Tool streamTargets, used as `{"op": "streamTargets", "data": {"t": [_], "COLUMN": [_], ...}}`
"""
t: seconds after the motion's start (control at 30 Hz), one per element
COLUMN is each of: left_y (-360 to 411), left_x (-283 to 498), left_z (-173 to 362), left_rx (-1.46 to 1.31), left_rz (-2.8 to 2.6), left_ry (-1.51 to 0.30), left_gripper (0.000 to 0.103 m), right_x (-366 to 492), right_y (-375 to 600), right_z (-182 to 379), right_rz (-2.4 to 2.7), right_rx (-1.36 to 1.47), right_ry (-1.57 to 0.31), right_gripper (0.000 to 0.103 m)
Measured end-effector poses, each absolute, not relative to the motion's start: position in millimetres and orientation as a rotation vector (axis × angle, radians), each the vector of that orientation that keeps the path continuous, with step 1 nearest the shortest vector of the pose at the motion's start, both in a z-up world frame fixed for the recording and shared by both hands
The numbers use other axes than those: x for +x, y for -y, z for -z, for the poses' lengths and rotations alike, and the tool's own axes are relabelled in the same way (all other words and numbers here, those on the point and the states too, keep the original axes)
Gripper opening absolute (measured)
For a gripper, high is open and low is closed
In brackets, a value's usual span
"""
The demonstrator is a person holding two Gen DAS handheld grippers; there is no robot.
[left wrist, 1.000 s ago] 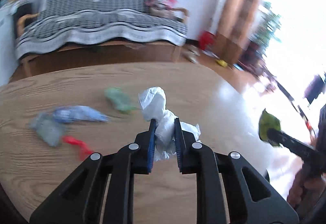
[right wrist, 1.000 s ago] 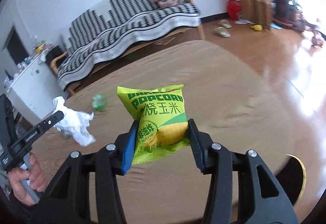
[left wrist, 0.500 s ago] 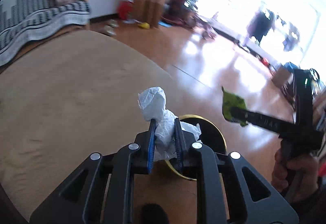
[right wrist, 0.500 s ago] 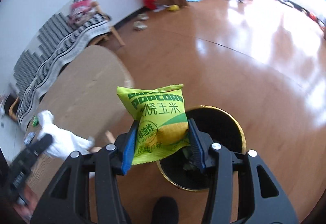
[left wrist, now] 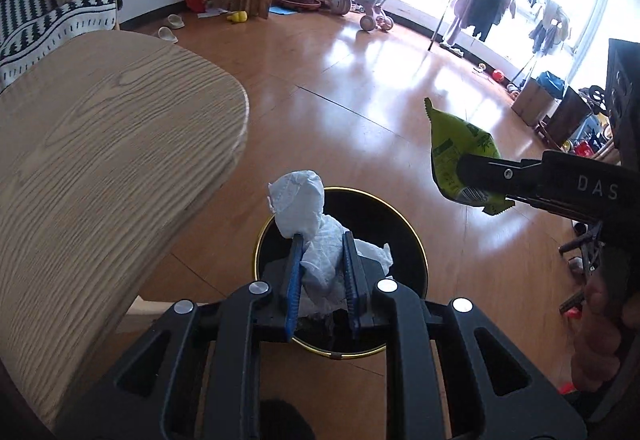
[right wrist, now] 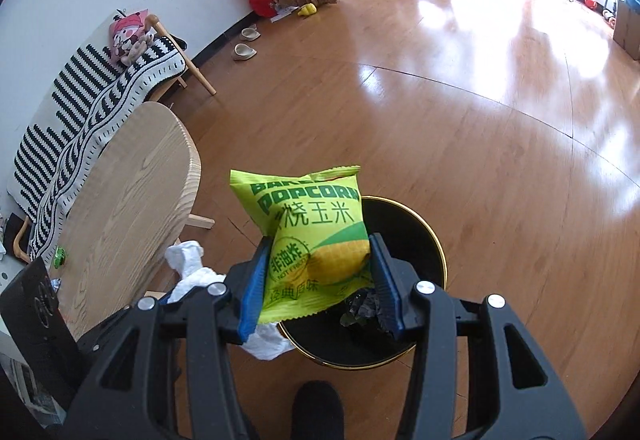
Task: Collect trash
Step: 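Carry the popcorn bag and white tissue over the trash bin with both tools, then open the left tool to drop the tissue while the right tool drops the popcorn bag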
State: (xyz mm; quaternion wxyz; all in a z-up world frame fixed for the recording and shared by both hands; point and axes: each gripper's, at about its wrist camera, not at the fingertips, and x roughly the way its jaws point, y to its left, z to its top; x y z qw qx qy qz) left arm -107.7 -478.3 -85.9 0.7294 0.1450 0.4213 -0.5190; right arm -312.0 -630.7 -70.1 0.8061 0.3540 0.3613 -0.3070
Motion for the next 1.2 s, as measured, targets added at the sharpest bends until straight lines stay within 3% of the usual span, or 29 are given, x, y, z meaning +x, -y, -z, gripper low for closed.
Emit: {"op": "streamTargets", "data": {"t": [0.03, 0.07, 0.13, 0.17, 0.73, 0.9, 1.0, 1.2], "left_y": [482, 482, 486, 486, 460, 430, 408, 329], "left_x": [-108, -111, -113, -114, -100, -86, -75, -54], "left_z": [88, 88, 89, 88, 55, 32, 19, -17], "left_rx": [0.317, 0.32, 0.312, 0.308, 0.255, 0.203, 0.181, 0.201], "left_rz": [1.152, 1.153, 1.157, 1.154, 1.158, 1.114, 1.072, 0.925], "left_ry": [-0.93, -0.932, -0.925, -0.915, -0.887, -0.87, -0.871, -0.824], "left_gripper": [0.023, 0.044, 0.073, 0.076, 0.081, 0.085, 0.086, 0.09], "right_x": [-312, -312, -313, -313, -284, -271, -260, -220], "right_y": [632, 633, 635, 635, 626, 625, 622, 589], "right_z": [71, 72, 74, 75, 91, 98, 99, 74], "right_rz": [0.659, 0.661, 0.663, 0.664, 0.657, 0.654, 0.668, 0.57], "right_rx": [0.76, 0.761, 0.765, 0.766, 0.75, 0.733, 0.721, 0.688], "right_ry": [-0.772, -0.773, -0.779, -0.783, -0.894, -0.955, -0.963, -0.904], "right_gripper": [0.048, 0.048, 0.049, 0.049, 0.05, 0.054, 0.069, 0.07]}}
